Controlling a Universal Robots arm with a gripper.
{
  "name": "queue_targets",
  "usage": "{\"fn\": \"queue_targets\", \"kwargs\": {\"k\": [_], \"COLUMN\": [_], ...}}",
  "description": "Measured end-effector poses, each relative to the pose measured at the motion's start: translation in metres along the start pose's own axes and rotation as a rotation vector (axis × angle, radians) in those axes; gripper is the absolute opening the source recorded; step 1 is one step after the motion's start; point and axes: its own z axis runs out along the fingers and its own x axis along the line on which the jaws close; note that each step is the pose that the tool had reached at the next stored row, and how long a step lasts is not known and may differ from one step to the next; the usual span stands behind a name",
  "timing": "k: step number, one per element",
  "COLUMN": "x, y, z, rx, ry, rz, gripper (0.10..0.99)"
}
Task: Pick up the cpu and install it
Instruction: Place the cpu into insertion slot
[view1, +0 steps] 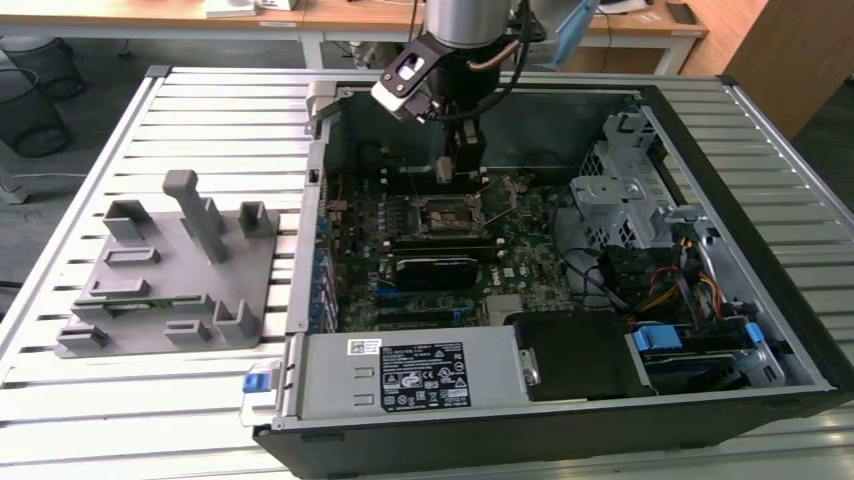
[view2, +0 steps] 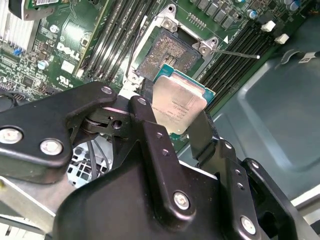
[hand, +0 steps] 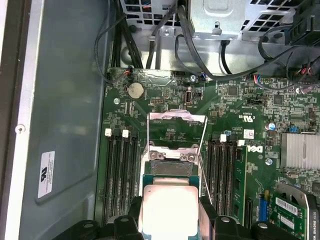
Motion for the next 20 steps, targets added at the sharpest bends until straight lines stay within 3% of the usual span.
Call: {"fn": "queue_targets", "kwargs": {"k": [20], "x": [-0.0005], "y": [-0.0021], "z": [0.022], "rx": [0.0], "ry": [-0.0003], "rz": [0.003], "gripper": [0.525]}}
